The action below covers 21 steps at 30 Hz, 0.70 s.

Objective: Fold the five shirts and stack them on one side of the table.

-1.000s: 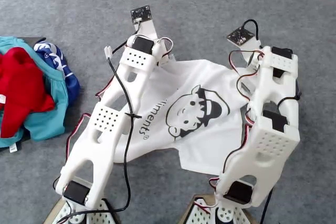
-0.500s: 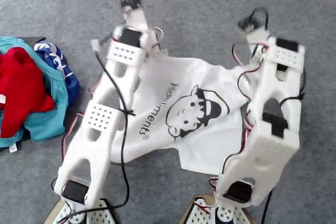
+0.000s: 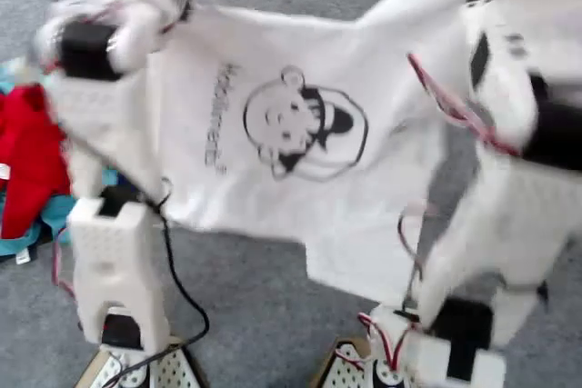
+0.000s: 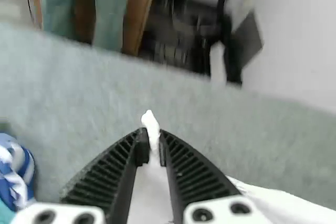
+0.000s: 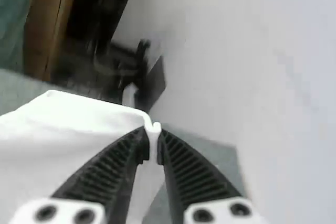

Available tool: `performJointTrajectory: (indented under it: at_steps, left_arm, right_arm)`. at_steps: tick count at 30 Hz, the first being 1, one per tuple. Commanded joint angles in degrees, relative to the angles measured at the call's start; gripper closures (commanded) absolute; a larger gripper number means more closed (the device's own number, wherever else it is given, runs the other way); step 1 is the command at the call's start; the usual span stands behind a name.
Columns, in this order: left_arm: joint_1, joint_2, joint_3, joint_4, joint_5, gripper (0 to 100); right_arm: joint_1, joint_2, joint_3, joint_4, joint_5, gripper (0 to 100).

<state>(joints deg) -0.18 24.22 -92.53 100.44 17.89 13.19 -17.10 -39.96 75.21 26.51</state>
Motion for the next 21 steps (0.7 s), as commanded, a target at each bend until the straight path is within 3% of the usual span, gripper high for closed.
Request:
performJointTrajectory:
  at_steps: [1,4,7,15,21]
  left_arm:
    - [-2.6,-14.6,-2.3,0.5,-2.6,97]
    - [-2.5,-23.6,-1.3,0.5,-5.7,97]
    - [-2.4,-33.6,7.3,0.6,-8.4,97]
    - [-2.2,-68.1,52.1,0.3,-10.7,97]
    - [3.7,-87.0,77.3,-4.3,-11.5,97]
  right_arm:
    - [-0.3,-6.8,-7.1,-4.2,-1.0,98.5]
    - [-0.2,-10.1,-10.5,-6.8,-0.8,98.5]
    - [-0.4,-12.6,-13.2,-7.4,-0.4,98.5]
    - [-0.1,-19.3,-17.5,-6.1,1.9,98.5]
    - [-0.1,-26.4,-17.2,0.1,7.2,98.4]
